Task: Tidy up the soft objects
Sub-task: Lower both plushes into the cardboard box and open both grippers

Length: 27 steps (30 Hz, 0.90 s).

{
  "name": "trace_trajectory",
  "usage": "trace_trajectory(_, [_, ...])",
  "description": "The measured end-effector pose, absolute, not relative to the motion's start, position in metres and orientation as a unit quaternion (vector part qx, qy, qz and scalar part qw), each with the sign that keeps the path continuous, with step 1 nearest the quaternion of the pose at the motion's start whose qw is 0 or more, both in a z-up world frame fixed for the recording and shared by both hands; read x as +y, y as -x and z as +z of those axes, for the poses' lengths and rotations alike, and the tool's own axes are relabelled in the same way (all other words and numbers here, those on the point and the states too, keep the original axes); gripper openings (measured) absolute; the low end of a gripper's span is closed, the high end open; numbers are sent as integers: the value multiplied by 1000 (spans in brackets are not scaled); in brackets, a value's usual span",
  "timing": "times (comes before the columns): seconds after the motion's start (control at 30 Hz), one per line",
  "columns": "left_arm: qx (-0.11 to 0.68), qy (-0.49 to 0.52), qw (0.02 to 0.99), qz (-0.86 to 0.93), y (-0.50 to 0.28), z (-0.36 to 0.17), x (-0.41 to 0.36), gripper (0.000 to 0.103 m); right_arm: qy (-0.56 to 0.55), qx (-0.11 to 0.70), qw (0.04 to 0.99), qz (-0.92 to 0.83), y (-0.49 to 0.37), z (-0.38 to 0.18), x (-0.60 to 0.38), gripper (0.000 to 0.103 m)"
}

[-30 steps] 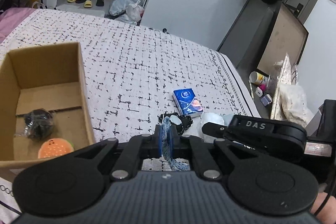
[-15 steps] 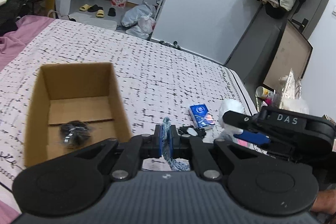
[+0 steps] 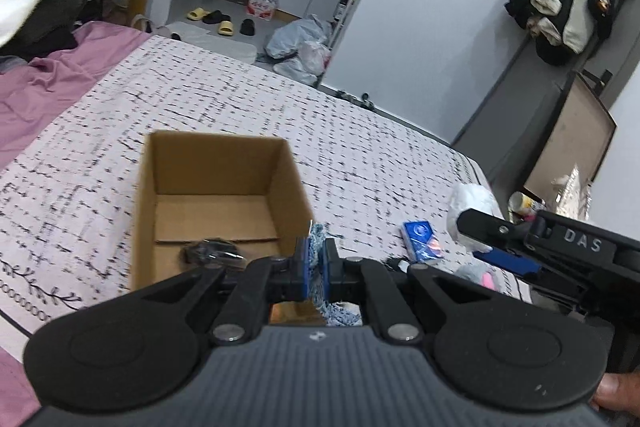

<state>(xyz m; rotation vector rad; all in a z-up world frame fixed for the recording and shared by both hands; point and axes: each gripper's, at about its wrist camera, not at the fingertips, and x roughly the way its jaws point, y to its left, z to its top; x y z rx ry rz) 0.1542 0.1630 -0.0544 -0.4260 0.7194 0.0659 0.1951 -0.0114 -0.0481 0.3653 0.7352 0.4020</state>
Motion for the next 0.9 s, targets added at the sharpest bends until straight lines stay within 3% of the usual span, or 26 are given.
trace_trajectory(0.63, [387, 207, 894, 86, -158, -79, 224, 6, -128, 369, 887, 245, -189, -49, 55, 40])
trace_trajectory(0.9, [384, 226, 890, 95, -156, -76, 233, 15, -112, 383, 880, 258, -193, -57, 83, 40])
